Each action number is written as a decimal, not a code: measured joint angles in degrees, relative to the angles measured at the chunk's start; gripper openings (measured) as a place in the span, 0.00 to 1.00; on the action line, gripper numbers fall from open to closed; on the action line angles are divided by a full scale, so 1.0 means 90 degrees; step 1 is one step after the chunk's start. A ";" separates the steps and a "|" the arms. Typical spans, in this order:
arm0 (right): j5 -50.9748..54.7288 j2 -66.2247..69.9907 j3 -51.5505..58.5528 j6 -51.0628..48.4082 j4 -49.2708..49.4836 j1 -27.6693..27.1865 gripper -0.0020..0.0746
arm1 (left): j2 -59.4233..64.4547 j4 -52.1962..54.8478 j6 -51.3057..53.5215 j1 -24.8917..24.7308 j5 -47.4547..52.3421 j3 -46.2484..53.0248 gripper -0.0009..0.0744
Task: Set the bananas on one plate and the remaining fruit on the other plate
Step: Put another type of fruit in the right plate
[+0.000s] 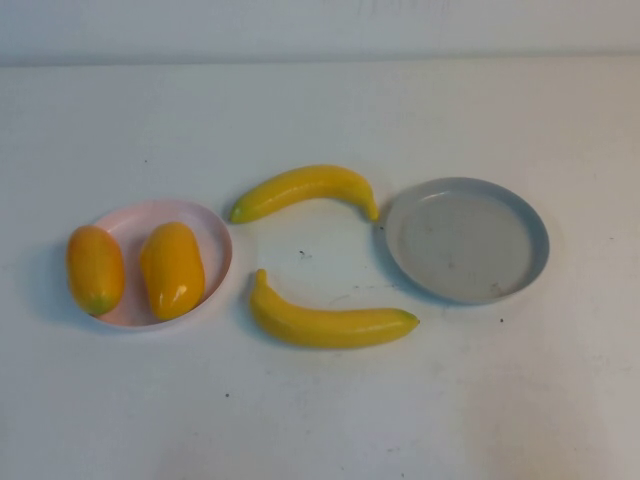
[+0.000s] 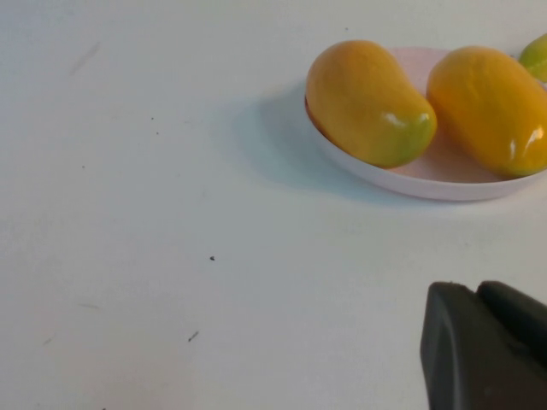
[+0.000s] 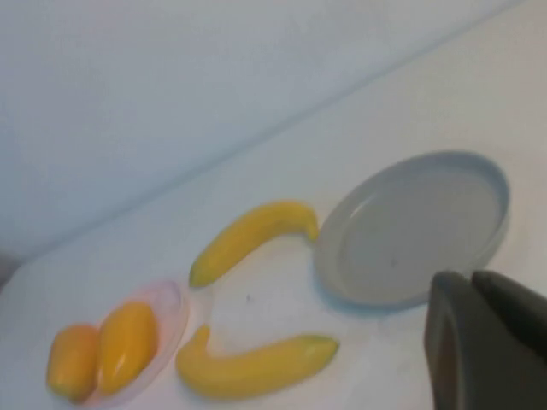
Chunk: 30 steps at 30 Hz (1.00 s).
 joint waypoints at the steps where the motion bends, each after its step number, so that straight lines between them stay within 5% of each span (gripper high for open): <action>1: 0.0345 0.0231 -0.0218 0.0000 -0.0042 0.0000 0.00 | 0.0000 0.0000 0.0000 0.0000 0.0000 0.0000 0.01; 9: 0.2992 0.2986 -0.2289 -0.0445 -0.1301 0.0000 0.00 | 0.0000 0.0000 0.0000 0.0010 0.0000 0.0000 0.01; 17: 0.3634 0.5024 -0.3813 -0.1802 -0.1748 0.0078 0.00 | 0.0000 0.0068 -0.0013 0.0010 0.0000 0.0000 0.01; 30: 0.3660 0.8413 -0.6229 -0.2722 -0.3844 0.3439 0.03 | 0.0000 0.0078 -0.0013 0.0010 0.0000 0.0000 0.01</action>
